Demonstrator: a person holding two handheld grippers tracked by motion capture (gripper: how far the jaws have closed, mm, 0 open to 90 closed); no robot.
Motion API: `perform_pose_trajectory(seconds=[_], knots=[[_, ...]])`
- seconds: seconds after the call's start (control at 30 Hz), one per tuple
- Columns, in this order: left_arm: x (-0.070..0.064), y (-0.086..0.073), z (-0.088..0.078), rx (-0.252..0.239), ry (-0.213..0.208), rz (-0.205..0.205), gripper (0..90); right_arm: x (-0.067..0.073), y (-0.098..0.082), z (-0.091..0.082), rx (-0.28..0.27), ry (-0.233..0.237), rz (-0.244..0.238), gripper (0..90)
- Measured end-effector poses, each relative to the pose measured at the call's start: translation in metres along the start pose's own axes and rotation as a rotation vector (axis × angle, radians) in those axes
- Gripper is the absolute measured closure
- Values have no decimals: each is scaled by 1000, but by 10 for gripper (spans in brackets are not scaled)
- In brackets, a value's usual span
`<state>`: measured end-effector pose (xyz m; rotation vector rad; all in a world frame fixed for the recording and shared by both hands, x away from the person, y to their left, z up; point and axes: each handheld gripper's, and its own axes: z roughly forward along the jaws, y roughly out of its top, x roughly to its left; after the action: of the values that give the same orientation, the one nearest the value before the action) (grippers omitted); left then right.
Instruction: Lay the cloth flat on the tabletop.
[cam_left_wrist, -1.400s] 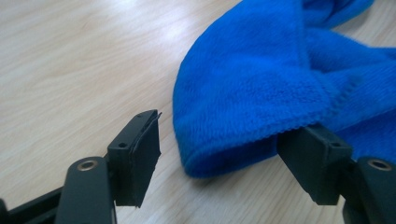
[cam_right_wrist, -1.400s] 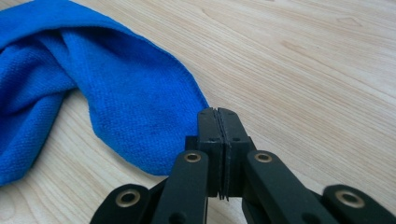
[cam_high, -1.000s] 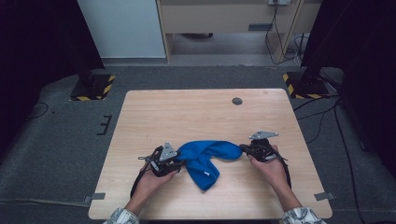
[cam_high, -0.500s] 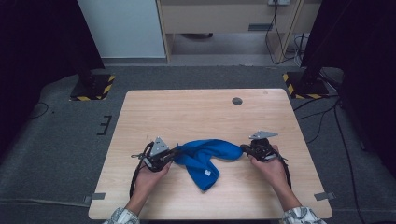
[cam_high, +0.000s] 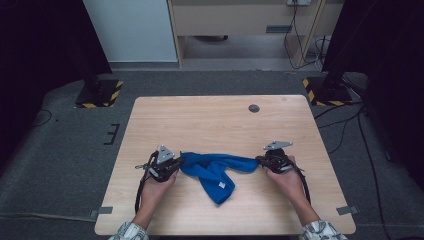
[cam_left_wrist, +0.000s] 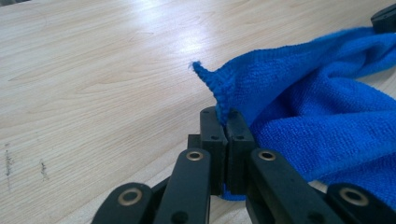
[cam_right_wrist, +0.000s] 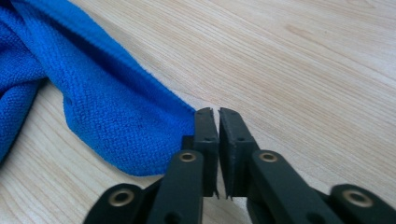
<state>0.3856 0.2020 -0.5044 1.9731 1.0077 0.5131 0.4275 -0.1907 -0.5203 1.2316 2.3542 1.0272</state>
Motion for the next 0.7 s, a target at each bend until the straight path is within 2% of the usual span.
perform_pose_trajectory(seconds=[0.07, 0.1, 0.13, 0.17, 0.3, 0.33, 0.4, 0.47, 0.6, 0.7], knots=[[-1, 0, 1, 3, 1, 0, 884, -1, 0, 0, -5, 9, 11, 796], [-1, 0, 1, 5, 3, 1, 884, -1, -1, -2, -15, 9, 29, 736], [-1, 0, 1, 5, 3, 1, 883, -1, -1, -2, -15, 9, 29, 736], [-1, 0, 1, 8, 6, 1, 883, -3, 0, -4, -33, 16, 57, 683], [-1, 0, 1, 9, 11, 3, 883, -4, 0, -4, -47, 33, 87, 614], [0, 0, 0, 9, 13, 2, 883, -3, 0, -2, -47, 32, 79, 576], [0, 0, 0, 8, 14, 1, 883, -1, 0, 0, -43, 30, 79, 556], [1, 0, 0, 7, 20, -1, 883, 4, 0, 5, -24, 19, 63, 482], [3, 0, 0, 8, 28, -6, 884, 9, 0, 9, -9, 18, 46, 461], [4, -1, 0, 13, 33, -9, 884, 10, -1, 9, -10, 30, 41, 479]])
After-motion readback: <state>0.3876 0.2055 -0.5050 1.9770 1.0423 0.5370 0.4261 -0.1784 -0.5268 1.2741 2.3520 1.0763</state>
